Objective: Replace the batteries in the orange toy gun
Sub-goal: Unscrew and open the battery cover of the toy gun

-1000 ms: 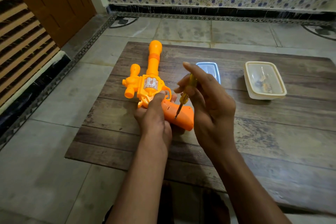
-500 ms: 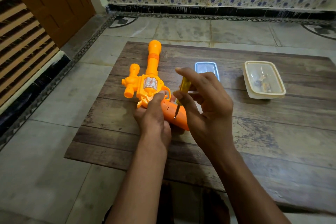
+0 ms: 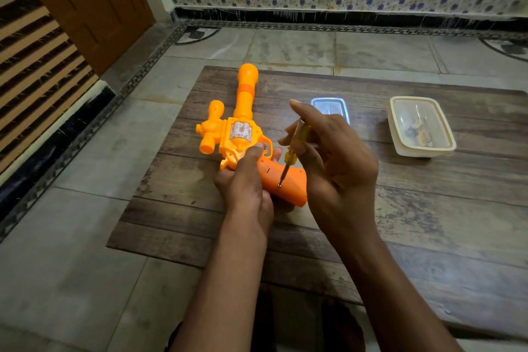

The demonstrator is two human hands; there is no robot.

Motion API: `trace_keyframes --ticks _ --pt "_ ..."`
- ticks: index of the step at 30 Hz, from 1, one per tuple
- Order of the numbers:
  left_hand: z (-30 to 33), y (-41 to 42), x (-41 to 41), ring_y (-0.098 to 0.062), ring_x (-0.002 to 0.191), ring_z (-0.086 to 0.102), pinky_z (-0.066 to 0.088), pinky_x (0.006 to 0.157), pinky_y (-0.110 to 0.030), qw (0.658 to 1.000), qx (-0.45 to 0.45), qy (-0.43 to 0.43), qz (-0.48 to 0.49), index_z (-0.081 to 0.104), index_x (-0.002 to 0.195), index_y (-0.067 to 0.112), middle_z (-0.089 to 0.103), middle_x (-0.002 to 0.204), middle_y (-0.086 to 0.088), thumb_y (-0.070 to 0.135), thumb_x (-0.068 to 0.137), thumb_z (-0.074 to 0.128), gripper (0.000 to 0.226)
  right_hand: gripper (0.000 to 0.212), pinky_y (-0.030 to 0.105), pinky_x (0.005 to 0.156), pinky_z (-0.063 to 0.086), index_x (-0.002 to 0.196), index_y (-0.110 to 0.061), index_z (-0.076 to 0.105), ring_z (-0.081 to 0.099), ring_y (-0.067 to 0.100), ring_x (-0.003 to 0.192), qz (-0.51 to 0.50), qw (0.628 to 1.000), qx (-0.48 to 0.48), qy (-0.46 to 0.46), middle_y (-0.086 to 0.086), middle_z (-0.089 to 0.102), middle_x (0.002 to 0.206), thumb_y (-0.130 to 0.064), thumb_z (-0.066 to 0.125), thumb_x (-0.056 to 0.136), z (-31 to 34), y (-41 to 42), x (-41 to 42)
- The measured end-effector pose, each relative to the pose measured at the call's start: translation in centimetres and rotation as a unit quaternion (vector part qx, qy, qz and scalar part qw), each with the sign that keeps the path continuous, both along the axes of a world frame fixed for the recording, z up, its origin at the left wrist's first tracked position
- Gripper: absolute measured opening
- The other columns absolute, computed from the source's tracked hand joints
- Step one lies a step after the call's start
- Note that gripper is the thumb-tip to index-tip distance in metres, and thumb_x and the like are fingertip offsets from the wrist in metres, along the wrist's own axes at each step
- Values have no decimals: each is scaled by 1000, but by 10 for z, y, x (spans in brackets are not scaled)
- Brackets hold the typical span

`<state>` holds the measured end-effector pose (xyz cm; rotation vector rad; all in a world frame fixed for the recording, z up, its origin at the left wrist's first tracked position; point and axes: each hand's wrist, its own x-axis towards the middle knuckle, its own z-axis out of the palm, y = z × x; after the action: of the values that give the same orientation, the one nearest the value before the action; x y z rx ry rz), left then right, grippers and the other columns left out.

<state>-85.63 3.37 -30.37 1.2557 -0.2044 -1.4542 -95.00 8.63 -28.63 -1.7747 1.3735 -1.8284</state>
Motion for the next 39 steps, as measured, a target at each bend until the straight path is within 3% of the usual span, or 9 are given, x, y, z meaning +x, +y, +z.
trace_keyframes --ticks 5,10,13,20,23,28,32,36,39 --pt "0 1 -1 -9 51 73 62 68 -42 1000 9 -3 3 57 140 13 71 111 -12 5 90 75 54 40 39 77 59 132 -5 66 69 27 94 -15 1000 -3 18 11 63 104 2 71 93 3 0 1" --pt "0 0 0 -13 53 75 62 61 -40 1000 7 17 2 60 135 14 75 106 -11 4 88 77 50 46 50 83 58 131 -3 64 72 30 101 5 1000 2 -25 11 68 106 19 58 91 0 2 1" --pt "1 -2 -1 -19 55 76 62 68 -42 999 5 50 15 63 121 14 75 95 -11 -2 87 74 39 42 50 85 60 130 -3 60 73 28 104 -6 999 -12 -43 15 69 107 19 54 94 -1 4 2" --pt "-10 -8 4 -29 73 81 62 85 -57 998 -5 62 -4 59 136 14 76 116 -18 -1 85 75 56 33 49 85 61 120 -2 59 74 26 104 -44 998 -43 -33 15 71 107 19 57 95 1 3 5" --pt "-11 -10 8 -32 78 81 59 90 -59 998 5 59 -2 63 131 15 78 112 -15 2 80 77 55 25 41 85 62 109 -3 67 75 20 101 -91 993 -64 43 11 75 105 16 66 92 0 -4 3" --pt "-8 -14 21 -30 69 79 61 57 -32 998 16 66 7 65 127 10 78 103 -16 -1 79 74 49 13 29 86 61 101 3 78 77 18 97 -131 969 -94 189 9 79 104 9 71 92 -17 -21 -4" --pt "-6 -16 25 -29 63 77 58 50 -29 998 17 54 11 59 134 7 76 110 -19 0 80 73 56 19 34 89 61 102 1 79 76 25 102 -98 954 -84 271 14 78 109 12 68 91 -29 -48 -16" --pt "-9 -16 26 -31 86 76 57 60 -34 998 45 28 22 62 131 15 74 115 -15 9 73 81 61 28 48 82 64 104 3 78 76 37 99 -47 922 -54 380 21 77 107 16 65 83 -34 -87 -24" --pt "-9 -17 29 -27 83 71 54 50 -28 998 52 20 30 64 128 15 73 115 -14 11 73 81 58 36 53 72 63 104 2 78 74 40 98 4 900 -17 437 20 77 105 21 64 77 -40 -107 -28"
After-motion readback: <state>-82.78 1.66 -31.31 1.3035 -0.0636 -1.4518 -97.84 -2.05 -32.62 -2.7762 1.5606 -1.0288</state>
